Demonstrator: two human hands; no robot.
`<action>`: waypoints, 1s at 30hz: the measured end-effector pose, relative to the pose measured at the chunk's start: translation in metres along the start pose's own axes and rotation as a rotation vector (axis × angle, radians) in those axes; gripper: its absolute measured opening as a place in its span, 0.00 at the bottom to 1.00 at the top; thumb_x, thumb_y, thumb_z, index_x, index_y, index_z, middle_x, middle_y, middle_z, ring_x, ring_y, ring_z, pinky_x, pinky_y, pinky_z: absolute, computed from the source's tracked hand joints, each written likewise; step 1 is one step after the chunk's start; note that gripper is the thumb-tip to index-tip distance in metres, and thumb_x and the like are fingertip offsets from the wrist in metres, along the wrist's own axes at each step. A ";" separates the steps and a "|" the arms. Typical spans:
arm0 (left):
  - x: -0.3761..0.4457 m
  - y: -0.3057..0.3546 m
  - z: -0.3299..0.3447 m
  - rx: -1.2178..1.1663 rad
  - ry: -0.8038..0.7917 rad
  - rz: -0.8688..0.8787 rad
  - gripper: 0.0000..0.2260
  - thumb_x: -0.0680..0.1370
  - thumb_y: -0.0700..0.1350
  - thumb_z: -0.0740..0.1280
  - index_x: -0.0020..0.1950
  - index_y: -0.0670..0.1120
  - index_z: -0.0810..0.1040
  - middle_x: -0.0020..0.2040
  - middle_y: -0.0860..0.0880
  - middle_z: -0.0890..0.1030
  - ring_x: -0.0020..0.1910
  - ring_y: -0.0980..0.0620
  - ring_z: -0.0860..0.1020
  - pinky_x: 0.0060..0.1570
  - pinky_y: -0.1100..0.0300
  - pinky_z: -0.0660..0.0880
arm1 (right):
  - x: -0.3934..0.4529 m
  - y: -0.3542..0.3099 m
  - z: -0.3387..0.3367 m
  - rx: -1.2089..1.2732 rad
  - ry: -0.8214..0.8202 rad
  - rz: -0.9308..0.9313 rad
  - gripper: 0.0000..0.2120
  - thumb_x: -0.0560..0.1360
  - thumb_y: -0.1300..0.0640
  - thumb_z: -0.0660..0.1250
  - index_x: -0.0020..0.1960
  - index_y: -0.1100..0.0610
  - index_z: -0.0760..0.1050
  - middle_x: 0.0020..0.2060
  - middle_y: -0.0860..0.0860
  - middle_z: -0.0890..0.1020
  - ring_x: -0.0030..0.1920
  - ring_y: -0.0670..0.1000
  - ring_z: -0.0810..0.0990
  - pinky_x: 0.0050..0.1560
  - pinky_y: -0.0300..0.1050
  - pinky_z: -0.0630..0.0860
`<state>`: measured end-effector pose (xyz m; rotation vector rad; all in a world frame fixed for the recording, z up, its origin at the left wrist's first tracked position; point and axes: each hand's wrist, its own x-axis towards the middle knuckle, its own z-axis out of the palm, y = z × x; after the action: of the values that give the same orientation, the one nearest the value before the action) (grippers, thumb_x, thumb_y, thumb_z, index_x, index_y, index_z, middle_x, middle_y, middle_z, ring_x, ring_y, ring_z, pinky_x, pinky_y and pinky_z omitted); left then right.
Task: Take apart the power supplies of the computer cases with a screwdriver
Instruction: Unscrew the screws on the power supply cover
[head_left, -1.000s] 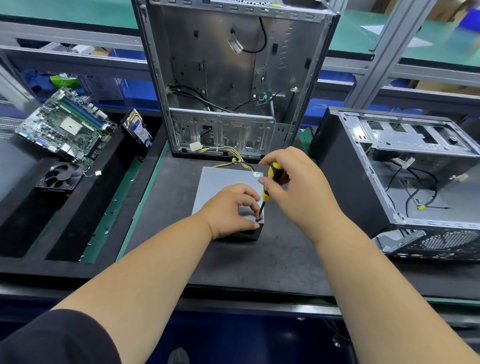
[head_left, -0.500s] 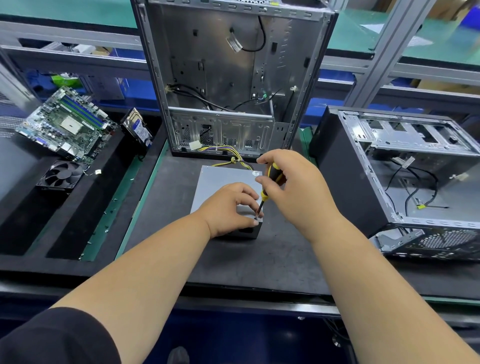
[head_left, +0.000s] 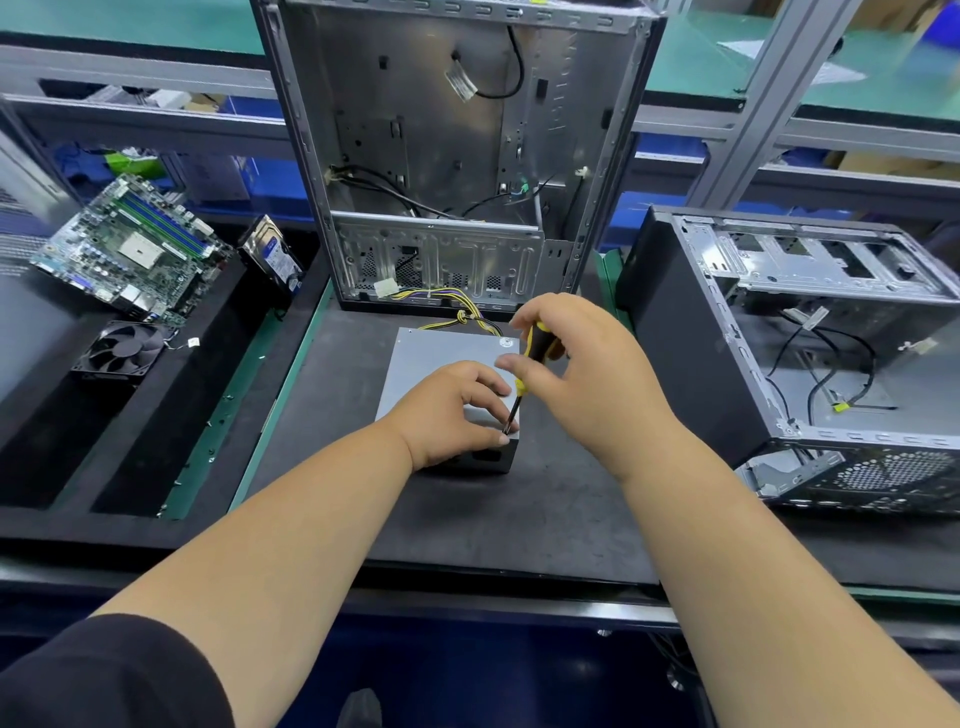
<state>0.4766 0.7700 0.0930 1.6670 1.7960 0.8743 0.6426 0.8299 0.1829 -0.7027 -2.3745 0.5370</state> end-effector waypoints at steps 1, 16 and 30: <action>0.000 0.000 0.001 0.003 0.001 0.002 0.07 0.69 0.39 0.79 0.44 0.47 0.87 0.52 0.57 0.76 0.57 0.58 0.74 0.61 0.69 0.67 | 0.000 0.000 0.000 0.002 0.005 0.005 0.10 0.75 0.57 0.74 0.53 0.56 0.77 0.41 0.46 0.77 0.43 0.47 0.72 0.48 0.42 0.72; -0.002 0.000 0.002 -0.008 0.001 0.010 0.06 0.69 0.40 0.79 0.42 0.49 0.85 0.53 0.55 0.76 0.57 0.58 0.74 0.61 0.63 0.69 | -0.001 -0.005 0.002 -0.021 -0.016 0.034 0.11 0.77 0.57 0.72 0.58 0.55 0.77 0.45 0.47 0.77 0.45 0.45 0.72 0.48 0.41 0.72; -0.007 0.000 0.005 -0.050 0.032 0.029 0.15 0.69 0.41 0.78 0.36 0.60 0.79 0.51 0.56 0.77 0.55 0.56 0.75 0.62 0.57 0.71 | 0.000 -0.014 0.001 -0.103 -0.036 0.134 0.09 0.78 0.57 0.69 0.58 0.54 0.76 0.47 0.43 0.74 0.41 0.43 0.70 0.44 0.35 0.67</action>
<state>0.4816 0.7636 0.0894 1.6600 1.7602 0.9561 0.6366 0.8187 0.1896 -0.9108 -2.4144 0.4893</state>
